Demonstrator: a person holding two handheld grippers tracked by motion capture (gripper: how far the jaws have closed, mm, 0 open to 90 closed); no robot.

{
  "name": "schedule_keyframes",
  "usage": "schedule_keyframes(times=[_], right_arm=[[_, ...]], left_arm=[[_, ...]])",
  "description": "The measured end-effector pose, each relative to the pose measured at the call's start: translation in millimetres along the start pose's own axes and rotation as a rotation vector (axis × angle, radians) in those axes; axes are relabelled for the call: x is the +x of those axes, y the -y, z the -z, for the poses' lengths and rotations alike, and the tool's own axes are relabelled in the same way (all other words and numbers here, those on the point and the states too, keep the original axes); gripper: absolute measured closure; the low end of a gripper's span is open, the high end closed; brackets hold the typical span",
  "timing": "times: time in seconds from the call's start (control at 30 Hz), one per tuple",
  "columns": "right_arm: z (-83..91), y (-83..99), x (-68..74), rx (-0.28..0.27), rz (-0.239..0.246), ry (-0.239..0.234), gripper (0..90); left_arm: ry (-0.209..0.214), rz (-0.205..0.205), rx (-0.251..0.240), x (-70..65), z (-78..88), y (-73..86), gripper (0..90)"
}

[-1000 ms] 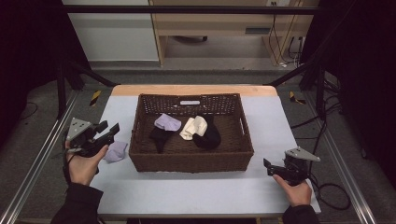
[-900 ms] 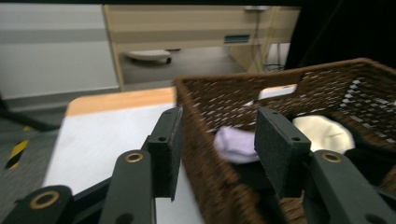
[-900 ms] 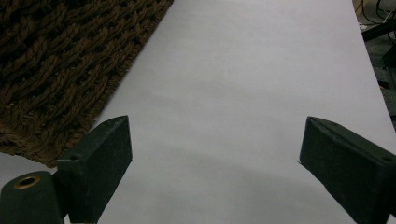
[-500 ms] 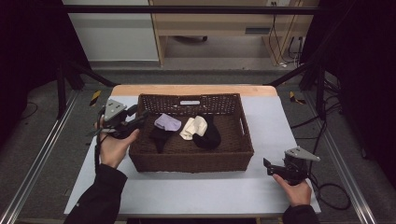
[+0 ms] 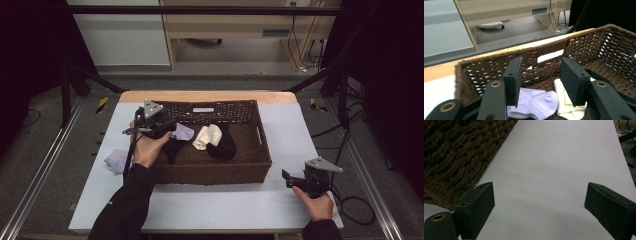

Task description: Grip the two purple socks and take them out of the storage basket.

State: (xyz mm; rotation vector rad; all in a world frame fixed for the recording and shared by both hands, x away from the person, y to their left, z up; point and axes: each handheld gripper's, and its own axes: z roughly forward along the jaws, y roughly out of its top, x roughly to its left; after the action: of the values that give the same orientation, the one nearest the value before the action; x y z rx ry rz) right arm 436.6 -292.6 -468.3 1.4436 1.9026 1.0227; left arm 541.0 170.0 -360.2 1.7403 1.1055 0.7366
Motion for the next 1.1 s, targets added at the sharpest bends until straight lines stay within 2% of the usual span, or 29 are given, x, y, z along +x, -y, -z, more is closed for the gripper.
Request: schedule_keyframes(times=[0.33, 0.57, 0.7, 0.8, 1.1], right_arm=[[-0.6, 0.2, 0.3, 0.003, 0.001, -0.004, 9.6], [-1.4, 0.6, 0.5, 0.006, 0.007, -0.005, 9.6], [-1.8, 0.8, 1.1, 0.009, 0.006, -0.005, 9.6], [-1.3, 0.7, 0.8, 0.006, 0.006, -0.006, 9.6], [-2.1, 1.3, 1.7, 0.013, 0.01, -0.011, 9.6]], left_arm=[[-0.006, -0.005, 0.097, 0.0, -31.0, 25.7, 49.7], [0.002, 0.009, 0.131, 1.7, -40.2, 36.9, 49.5], [-0.007, -0.001, 0.173, 2.5, -43.4, 40.8, 49.0], [0.01, 0.013, 0.211, 4.5, -47.0, 43.9, 47.5], [0.014, -0.054, 0.323, 3.8, -55.6, 52.0, 45.0]])
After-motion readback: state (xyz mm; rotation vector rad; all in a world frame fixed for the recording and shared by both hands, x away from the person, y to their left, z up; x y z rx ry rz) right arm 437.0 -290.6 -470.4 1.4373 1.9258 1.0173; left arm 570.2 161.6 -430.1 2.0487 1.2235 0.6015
